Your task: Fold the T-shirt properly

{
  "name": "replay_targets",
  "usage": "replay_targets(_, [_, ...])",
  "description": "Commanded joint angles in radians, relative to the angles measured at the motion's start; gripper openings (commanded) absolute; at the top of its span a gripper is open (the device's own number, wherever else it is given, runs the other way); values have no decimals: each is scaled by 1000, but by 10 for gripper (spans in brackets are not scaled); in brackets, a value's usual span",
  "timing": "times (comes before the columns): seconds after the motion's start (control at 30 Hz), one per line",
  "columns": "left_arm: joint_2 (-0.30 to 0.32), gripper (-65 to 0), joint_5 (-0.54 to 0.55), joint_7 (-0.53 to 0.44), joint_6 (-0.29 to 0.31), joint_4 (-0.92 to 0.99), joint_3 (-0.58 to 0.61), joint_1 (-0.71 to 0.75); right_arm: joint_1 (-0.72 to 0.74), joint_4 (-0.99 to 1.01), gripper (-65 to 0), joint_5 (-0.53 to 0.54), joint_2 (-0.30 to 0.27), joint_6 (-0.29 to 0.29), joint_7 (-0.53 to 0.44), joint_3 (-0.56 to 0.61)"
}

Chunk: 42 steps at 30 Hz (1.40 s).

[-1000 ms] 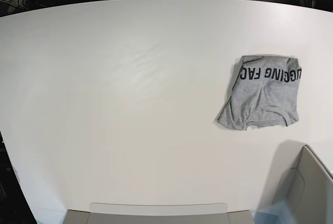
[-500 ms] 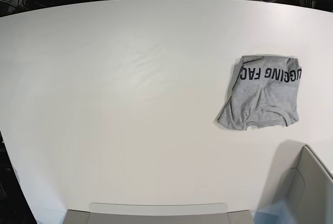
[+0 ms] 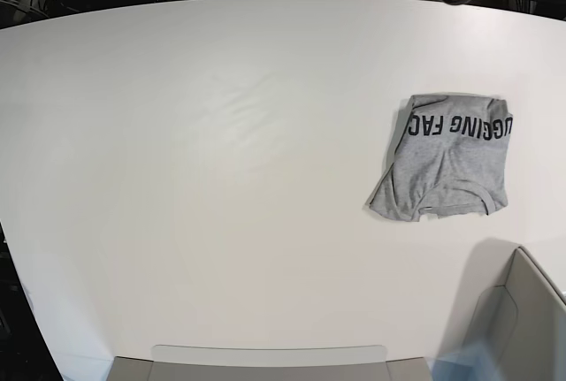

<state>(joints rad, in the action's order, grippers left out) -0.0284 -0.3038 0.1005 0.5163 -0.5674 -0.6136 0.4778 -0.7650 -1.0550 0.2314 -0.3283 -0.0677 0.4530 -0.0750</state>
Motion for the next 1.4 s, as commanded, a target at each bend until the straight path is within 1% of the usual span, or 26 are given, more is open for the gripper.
replay_targets(0.0, [32, -650, 4, -11, -3, 34, -2, -8, 2, 32, -650, 0, -12, -5, -10, -3])
replay_targets(0.07, [63, -650, 2, -18, -38, 123, 4, -46, 43, 123, -650, 0, -12, -5, -52, -3])
replay_targets(0.17, [98, -650, -7, -107, -144, 254, 8, -100, 118, 278, -650, -22, -12, -5, -112, -3])
replay_targets(0.2, [115, -650, -27, -138, -178, 300, 11, -115, 147, 330, -650, -45, -10, -5, -124, -3])
replay_targets(0.27, [144, -650, -81, -195, -250, 409, 41, -161, 221, 463, -650, -102, 14, -5, -164, -3])
replay_targets(0.37, [181, -650, -145, -246, -364, 561, 96, -227, 339, 709, -650, -175, 45, -5, -277, -10])
replay_targets(0.43, [196, -650, -166, -255, -422, 567, 120, -262, 424, 885, -650, -198, 61, 1, -362, -10])
replay_targets(0.5, [203, -650, -171, -246, -476, 567, 131, -279, 500, 1037, -650, -197, 67, 6, -443, -10])
replay_targets(0.57, [215, -650, -173, -238, -505, 567, 153, -284, 551, 1055, -650, -194, 67, 16, -495, -10])
replay_targets(0.63, [221, -650, -171, -207, -511, 567, 183, -294, 580, 1055, -650, -194, 67, 76, -509, -10])
replay_targets(0.7, [224, -650, -171, -161, -511, 567, 203, -319, 597, 1055, -650, -200, 77, 188, -506, -7])
replay_targets(0.8, [224, -636, -171, -121, -511, 567, 203, -342, 617, 1055, -650, -209, 93, 328, -507, -3])
replay_targets(0.87, [224, -628, -171, -117, -511, 567, 203, -351, 629, 1055, -650, -246, 96, 369, -507, 10])
replay_targets(0.93, [224, -618, -171, -117, -511, 567, 208, -362, 646, 1055, -650, -275, 96, 389, -507, 16])
replay_targets(1.1, [219, -597, -170, -115, -512, 567, 206, -367, 665, 1055, -650, -310, 94, 388, -507, 17])
replay_targets(1.37, [219, -588, -166, -112, -512, 567, 200, -370, 686, 1055, -650, -313, 96, 388, -507, 17])
